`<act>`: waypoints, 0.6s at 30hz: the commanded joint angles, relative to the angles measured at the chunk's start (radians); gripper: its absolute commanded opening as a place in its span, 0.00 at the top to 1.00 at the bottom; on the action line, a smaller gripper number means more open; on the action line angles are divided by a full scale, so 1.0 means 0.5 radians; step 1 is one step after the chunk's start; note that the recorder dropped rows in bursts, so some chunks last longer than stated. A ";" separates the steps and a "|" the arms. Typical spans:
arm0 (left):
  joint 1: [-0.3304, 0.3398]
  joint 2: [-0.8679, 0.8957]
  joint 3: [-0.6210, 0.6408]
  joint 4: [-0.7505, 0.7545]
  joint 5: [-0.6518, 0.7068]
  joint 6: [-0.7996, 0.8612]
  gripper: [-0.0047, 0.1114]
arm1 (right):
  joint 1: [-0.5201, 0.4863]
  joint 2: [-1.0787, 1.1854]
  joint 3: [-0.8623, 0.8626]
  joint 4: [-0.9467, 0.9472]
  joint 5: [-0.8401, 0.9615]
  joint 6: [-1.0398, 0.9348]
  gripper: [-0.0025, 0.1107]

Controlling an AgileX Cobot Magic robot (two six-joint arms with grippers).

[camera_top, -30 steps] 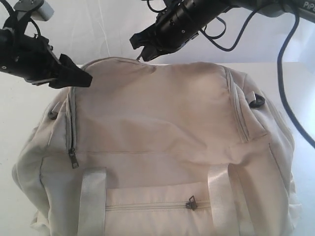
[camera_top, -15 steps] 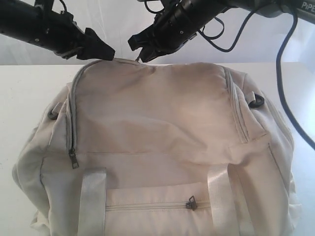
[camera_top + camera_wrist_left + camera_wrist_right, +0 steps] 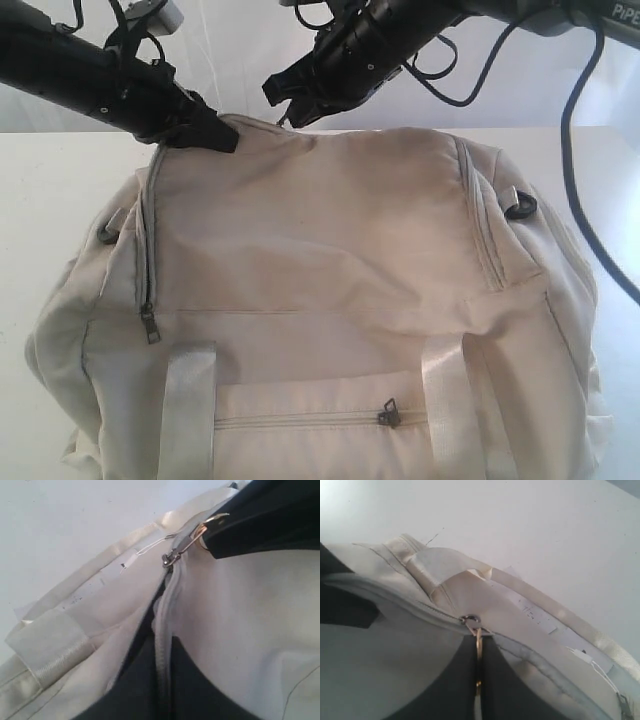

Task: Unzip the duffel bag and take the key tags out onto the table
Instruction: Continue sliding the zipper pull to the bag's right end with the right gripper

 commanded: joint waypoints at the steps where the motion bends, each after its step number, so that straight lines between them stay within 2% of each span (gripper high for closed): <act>1: -0.011 -0.024 -0.010 -0.034 0.062 -0.074 0.96 | -0.001 -0.029 -0.007 -0.136 -0.012 0.000 0.98; 9: 0.072 -0.085 -0.010 0.035 0.145 -0.127 0.96 | -0.001 -0.029 -0.007 -0.429 -0.027 0.166 0.98; 18: 0.108 -0.085 -0.010 0.065 0.237 -0.132 0.96 | -0.117 -0.033 -0.007 -0.439 -0.019 0.243 0.98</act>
